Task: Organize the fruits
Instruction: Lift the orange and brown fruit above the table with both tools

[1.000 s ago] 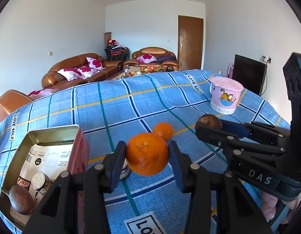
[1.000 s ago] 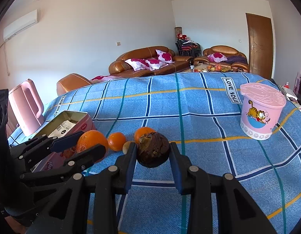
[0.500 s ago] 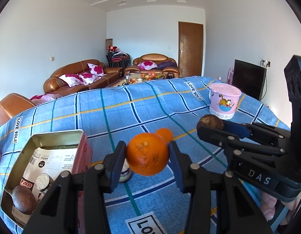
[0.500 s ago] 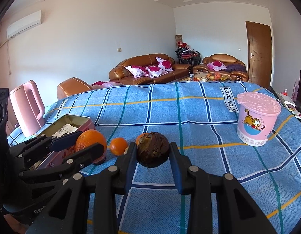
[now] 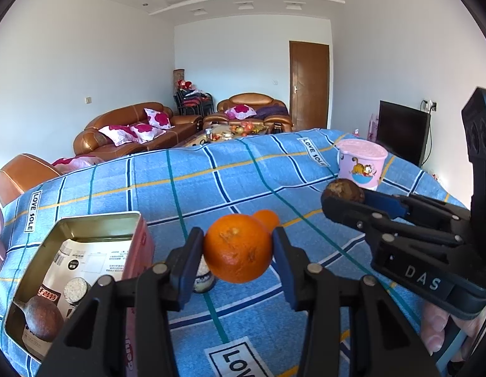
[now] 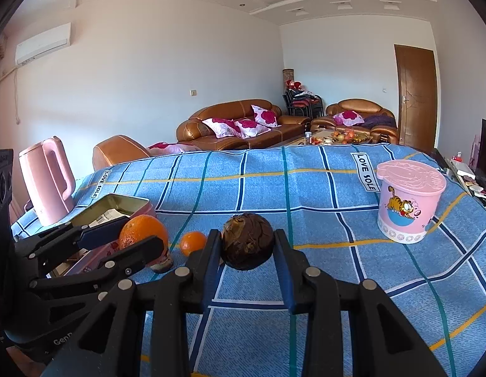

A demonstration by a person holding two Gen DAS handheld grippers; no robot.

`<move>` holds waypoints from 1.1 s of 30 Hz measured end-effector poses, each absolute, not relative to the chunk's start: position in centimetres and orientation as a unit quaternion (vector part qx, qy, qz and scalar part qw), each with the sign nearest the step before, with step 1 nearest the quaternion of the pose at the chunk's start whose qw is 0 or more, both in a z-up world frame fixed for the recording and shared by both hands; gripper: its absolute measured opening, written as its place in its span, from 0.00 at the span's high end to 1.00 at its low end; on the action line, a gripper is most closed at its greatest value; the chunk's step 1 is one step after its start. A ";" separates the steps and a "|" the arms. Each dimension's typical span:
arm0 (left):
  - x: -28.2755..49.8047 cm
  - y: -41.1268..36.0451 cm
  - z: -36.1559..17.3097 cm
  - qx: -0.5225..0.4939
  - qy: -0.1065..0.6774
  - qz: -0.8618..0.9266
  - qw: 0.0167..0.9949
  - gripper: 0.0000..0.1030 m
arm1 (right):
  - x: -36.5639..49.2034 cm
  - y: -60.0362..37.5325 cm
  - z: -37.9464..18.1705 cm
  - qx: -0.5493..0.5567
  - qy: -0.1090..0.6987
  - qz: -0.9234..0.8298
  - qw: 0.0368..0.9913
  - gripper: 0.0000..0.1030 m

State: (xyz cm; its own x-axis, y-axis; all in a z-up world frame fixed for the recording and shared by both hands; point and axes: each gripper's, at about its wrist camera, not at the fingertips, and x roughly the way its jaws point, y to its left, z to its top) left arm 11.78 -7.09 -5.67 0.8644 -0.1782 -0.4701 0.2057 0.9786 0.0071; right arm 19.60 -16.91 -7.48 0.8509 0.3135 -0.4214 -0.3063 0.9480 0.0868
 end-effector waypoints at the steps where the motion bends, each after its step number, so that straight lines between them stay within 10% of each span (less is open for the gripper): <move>1: 11.7 -7.0 -5.6 0.028 0.239 -0.098 0.966 0.55 | 19.6 -16.9 -7.5 0.009 0.220 0.161 0.962 0.66; 33: 9.9 -6.1 -5.3 0.018 0.219 -0.083 0.972 0.55 | 18.2 -16.5 -6.9 -0.005 0.183 0.170 0.968 0.66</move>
